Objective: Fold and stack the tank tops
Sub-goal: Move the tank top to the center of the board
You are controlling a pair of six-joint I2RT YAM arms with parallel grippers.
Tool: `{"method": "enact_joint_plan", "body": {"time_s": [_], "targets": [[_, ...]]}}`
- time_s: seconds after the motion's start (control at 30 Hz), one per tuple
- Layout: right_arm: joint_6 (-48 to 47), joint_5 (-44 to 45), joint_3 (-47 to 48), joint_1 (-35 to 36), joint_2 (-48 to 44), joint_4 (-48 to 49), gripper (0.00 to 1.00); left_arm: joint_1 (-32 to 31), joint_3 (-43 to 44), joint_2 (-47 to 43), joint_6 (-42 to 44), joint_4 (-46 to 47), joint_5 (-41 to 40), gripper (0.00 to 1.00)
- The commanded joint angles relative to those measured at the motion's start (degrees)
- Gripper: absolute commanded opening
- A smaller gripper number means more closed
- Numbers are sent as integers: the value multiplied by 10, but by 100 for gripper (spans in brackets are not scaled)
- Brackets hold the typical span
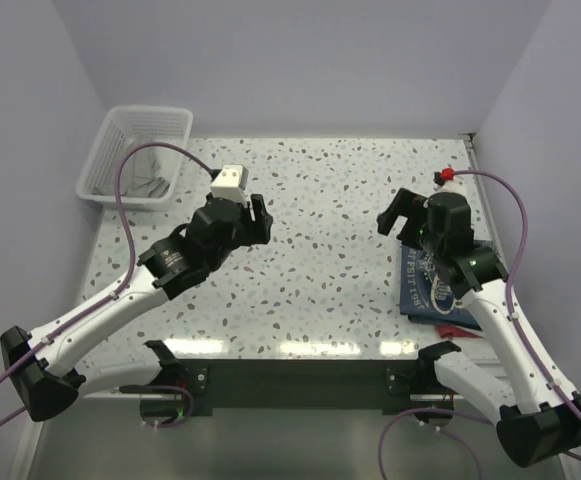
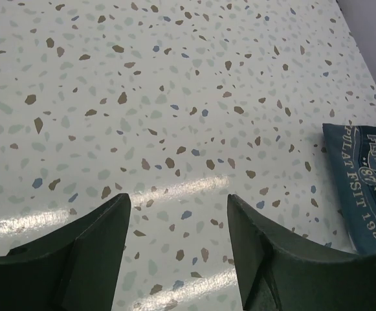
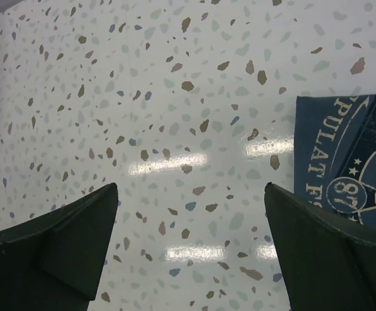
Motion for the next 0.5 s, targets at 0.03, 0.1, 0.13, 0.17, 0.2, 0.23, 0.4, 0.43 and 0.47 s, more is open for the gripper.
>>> {"method": "enact_joint_plan", "body": {"time_s": [0.03, 0.1, 0.13, 0.17, 0.2, 0.23, 0.4, 0.43, 0.47], "targets": [[-19, -3, 2, 0, 3, 12, 99, 0, 4, -9, -3, 5, -9, 67], [-25, -8, 6, -1, 7, 4, 99, 1, 8, -7, -3, 5, -16, 67], [-26, -10, 8, 0, 10, 2, 99, 1, 14, -5, -4, 1, -19, 67], [-31, -12, 9, -1, 12, -2, 99, 0, 17, -1, -3, 0, -23, 67], [-31, -12, 9, -1, 13, -4, 99, 0, 22, 2, 0, 0, -32, 67], [-32, -10, 9, -1, 12, -4, 99, 0, 27, 6, 1, -6, -41, 67], [-40, -29, 13, -1, 17, -3, 99, 27, 84, 46, 3, -27, -70, 69], [-40, -32, 16, -1, 19, -2, 99, 42, 101, 52, 8, -21, -62, 69], [-42, -36, 18, -1, 22, -2, 99, 48, 110, 66, 11, -23, -65, 68]]}}
